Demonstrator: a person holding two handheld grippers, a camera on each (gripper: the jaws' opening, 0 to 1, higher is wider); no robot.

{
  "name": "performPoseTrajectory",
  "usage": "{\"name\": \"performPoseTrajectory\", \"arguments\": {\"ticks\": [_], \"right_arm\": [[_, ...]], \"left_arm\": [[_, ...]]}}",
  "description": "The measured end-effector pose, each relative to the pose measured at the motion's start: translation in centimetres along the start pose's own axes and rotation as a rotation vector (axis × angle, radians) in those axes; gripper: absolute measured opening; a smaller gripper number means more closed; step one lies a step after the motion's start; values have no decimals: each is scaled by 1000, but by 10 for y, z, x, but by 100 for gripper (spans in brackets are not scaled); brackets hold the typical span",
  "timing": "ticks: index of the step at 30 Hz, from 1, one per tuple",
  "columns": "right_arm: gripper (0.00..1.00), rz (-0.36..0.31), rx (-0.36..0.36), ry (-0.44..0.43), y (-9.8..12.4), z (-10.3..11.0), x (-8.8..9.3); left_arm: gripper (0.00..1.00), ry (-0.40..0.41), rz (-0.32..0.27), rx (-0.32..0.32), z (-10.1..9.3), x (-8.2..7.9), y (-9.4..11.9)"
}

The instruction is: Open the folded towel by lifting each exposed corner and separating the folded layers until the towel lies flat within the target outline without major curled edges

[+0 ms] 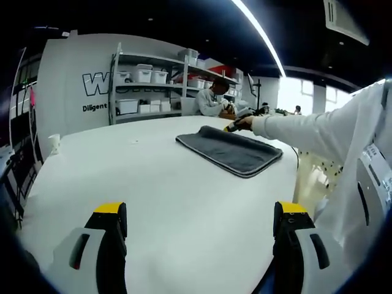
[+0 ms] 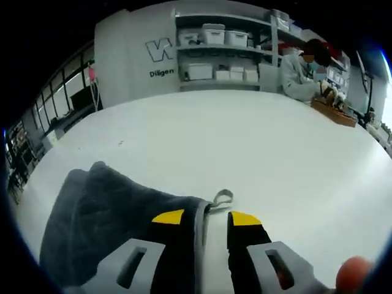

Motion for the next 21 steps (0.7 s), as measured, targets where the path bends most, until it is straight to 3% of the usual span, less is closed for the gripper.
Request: {"name": "performPoseTrajectory", "arguments": {"ticks": [5, 21], "right_arm": [[1, 15, -8, 21, 0, 5, 2], [0, -11, 119, 220, 20, -6, -17]], "left_arm": [[99, 2, -3, -4, 1, 0, 1], [99, 1, 4, 2, -1, 1, -2]]}}
Point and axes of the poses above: the point that each gripper's makers call its tool centre point, and the gripper's own axes: y roughly backward along the fingers, z roughly to its left, x roughly out of its underside, the point moved 9 cm from there along y, roughly backward along the fingers, and after that the axes turned 15 degrees about -x, right-handed, at the moved point
